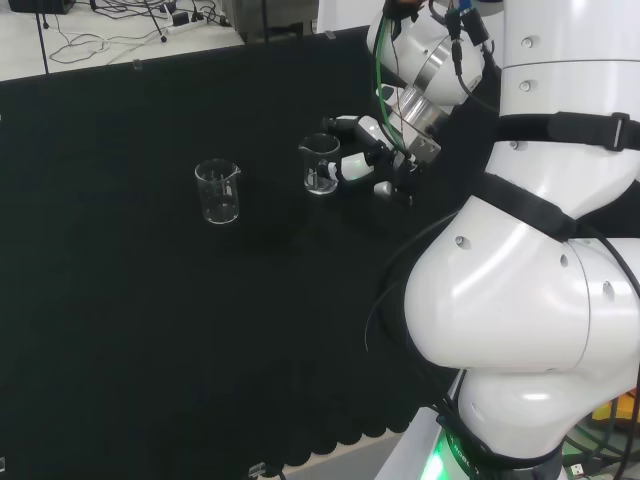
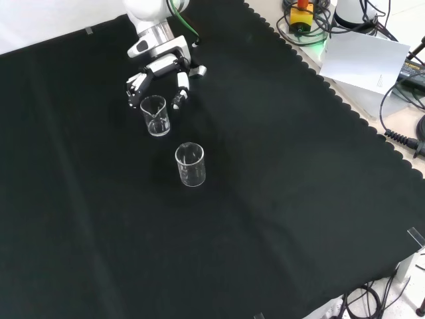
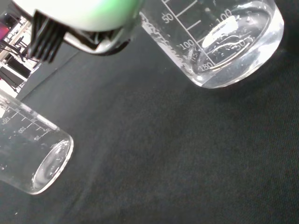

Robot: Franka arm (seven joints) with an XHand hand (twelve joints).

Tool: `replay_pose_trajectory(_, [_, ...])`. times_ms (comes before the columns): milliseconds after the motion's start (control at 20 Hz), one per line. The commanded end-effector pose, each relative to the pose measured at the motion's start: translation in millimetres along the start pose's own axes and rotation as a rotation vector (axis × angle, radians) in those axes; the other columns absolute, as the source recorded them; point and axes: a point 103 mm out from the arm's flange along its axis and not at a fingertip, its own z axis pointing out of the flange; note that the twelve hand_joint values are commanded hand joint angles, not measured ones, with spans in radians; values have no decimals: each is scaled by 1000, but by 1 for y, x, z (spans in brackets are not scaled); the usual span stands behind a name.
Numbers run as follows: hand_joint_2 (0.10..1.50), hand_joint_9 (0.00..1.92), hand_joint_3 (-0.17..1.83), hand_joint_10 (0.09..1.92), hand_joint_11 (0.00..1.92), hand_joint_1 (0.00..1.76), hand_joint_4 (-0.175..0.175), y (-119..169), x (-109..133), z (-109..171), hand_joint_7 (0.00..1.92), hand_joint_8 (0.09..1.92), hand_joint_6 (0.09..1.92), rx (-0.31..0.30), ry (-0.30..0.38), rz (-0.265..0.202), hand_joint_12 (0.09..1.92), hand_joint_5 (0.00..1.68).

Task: Pick up the beaker on the right.

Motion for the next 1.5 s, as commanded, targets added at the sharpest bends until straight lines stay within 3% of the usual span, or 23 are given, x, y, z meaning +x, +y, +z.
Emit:
replay_pose_trajectory(50, [492, 446, 711, 678, 13, 912, -78, 4, -5, 3, 317, 755, 87, 7, 14, 1, 1415, 493])
replay_pose_trajectory(600, [481, 463, 697, 679, 24, 927, -76, 10, -6, 10, 326, 758, 87, 14, 72, -48, 1414, 497])
replay_pose_trajectory(1500, [498, 524, 598, 644, 78, 889, -78, 16, -11, 17, 377, 751, 87, 0, 147, -38, 1397, 515])
